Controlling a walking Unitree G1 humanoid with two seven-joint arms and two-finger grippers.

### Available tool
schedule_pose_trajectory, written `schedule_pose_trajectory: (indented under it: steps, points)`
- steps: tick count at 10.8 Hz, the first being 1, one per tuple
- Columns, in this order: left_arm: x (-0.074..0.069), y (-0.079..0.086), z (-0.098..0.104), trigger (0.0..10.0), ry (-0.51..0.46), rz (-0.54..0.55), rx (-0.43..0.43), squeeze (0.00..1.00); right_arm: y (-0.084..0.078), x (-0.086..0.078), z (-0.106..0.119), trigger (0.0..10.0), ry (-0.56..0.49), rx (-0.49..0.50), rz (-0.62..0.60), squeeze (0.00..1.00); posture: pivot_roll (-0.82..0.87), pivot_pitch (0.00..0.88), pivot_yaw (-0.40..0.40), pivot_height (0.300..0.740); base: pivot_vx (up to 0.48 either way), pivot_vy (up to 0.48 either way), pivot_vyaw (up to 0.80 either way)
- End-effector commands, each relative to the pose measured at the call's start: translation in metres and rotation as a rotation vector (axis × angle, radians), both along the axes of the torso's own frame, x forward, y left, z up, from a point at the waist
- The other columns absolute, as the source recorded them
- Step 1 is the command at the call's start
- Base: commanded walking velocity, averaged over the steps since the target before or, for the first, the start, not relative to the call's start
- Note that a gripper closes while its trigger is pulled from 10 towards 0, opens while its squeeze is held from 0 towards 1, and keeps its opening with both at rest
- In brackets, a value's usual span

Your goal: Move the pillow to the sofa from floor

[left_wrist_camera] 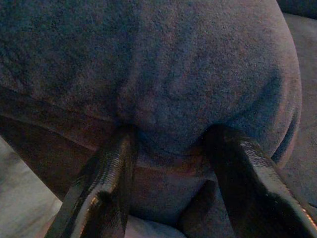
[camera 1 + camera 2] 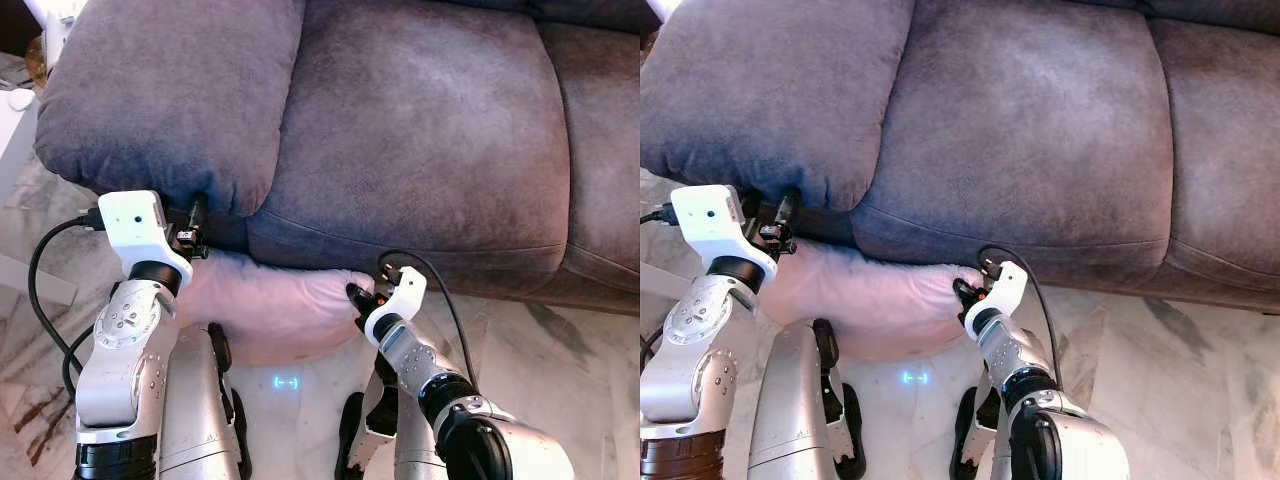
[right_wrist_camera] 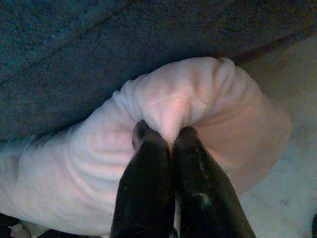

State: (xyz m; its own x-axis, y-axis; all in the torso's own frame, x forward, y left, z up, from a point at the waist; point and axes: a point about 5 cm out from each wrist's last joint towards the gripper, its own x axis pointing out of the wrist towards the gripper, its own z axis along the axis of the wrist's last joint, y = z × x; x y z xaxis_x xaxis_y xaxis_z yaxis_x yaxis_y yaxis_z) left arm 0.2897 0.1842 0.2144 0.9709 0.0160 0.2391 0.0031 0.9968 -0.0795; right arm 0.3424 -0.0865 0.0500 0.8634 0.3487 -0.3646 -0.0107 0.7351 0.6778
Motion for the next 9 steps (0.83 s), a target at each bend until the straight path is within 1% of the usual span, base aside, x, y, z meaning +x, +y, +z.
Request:
schedule_pose_trajectory:
  steps: [1,2,4,5,6,7,8,9]
  points:
    - [0.002,0.001,-0.006,10.0,0.031,0.004,-0.019,0.0,0.003,-0.01,-0.012,0.0,0.036,-0.008,0.017,0.0,0.24,0.42,-0.116,0.513,0.0,0.0,0.0]
    - [0.002,0.001,-0.006,10.0,0.031,0.004,-0.019,0.0,0.003,-0.01,-0.012,0.0,0.032,-0.026,0.035,0.0,0.24,0.42,-0.116,0.513,0.0,0.0,0.0]
    - [0.005,0.001,-0.007,10.0,0.032,0.003,-0.02,0.0,0.005,-0.008,-0.01,0.0,0.024,-0.024,0.04,0.0,0.24,0.397,-0.115,0.513,0.0,0.0,0.0]
    - [0.007,0.0,-0.007,10.0,0.03,0.003,-0.022,0.0,0.004,-0.006,-0.008,0.0,0.009,-0.074,0.05,0.0,0.24,0.382,-0.115,0.513,0.0,0.0,0.0]
    - [0.01,0.0,-0.008,10.0,0.028,0.005,-0.026,0.0,0.004,-0.002,-0.002,10.0,-0.034,-0.118,0.067,0.0,0.24,0.349,-0.116,0.513,0.0,0.0,0.0]
    - [0.011,-0.001,-0.01,10.0,0.029,0.005,-0.028,0.0,0.003,0.0,0.001,10.0,-0.065,-0.151,0.088,0.0,0.23,0.336,-0.118,0.513,0.0,0.0,0.0]
    - [0.013,-0.002,-0.014,10.0,0.035,0.004,-0.032,0.0,0.0,0.004,0.007,10.0,-0.105,-0.161,0.085,0.0,0.23,0.312,-0.119,0.513,0.0,0.0,0.0]
    - [0.013,-0.003,-0.018,10.0,0.044,-0.001,-0.035,0.0,0.0,0.005,0.009,10.0,-0.119,-0.172,0.094,0.0,0.22,0.299,-0.119,0.513,0.0,0.0,0.0]
